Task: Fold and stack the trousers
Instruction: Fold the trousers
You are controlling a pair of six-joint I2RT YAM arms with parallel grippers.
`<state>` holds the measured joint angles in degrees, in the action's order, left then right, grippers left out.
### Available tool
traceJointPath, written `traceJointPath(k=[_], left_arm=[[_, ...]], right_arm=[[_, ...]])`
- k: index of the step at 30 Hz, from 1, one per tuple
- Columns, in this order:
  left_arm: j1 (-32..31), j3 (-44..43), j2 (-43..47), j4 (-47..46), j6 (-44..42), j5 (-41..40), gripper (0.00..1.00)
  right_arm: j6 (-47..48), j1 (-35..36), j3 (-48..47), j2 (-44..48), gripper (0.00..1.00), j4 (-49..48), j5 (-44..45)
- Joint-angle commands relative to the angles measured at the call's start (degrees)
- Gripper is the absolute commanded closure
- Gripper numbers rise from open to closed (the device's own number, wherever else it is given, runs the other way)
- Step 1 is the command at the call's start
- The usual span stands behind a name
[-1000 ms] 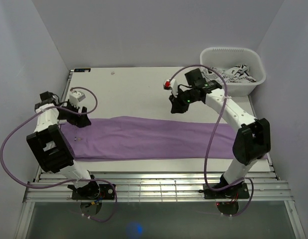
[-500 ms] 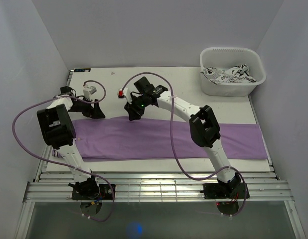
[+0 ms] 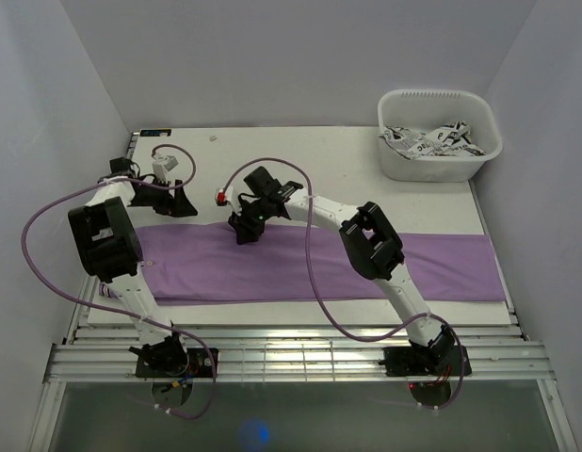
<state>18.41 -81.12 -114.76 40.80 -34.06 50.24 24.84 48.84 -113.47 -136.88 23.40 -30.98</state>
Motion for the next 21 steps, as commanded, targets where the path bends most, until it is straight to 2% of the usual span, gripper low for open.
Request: traceJointPath(k=[1,2,3,5,9,12,16,21], left_arm=[[0.22,-4.47,3.76,0.25,1.28,2.32,0.15],[0.22,-5.01,3.75,0.25,1.63,2.23,0.15],[0.22,-5.53,3.58,0.25,1.89,2.23,0.15],[0.22,-6.68,3.67,0.95,2.51,2.76,0.15],[0.22,-6.77,5.24,1.39,3.04,3.11,0.15],[0.22,-6.86,6.56,1.57,3.91,3.46,0.15],[-0.48,-6.59,8.23,2.53,5.06,1.89,0.16],[-4.17,-2.65,11.92,2.97,4.27,-5.13,0.18]], right_arm=[[0.2,0.03,0.0,0.3,0.58,-3.27,-2.16],[0.73,0.03,0.0,0.21,0.6,-3.01,-1.8],[1.61,0.2,0.09,0.12,0.73,-2.83,-1.45],[1.88,0.2,1.58,1.26,0.92,-3.44,-0.57],[2.05,1.08,7.99,6.96,0.92,-7.22,0.92],[6.61,3.97,13.61,11.63,0.92,-9.42,5.39],[13.21,10.13,21.34,15.23,0.92,-12.58,16.0],[21.73,16.27,35.12,16.03,0.92,-26.44,29.64]])
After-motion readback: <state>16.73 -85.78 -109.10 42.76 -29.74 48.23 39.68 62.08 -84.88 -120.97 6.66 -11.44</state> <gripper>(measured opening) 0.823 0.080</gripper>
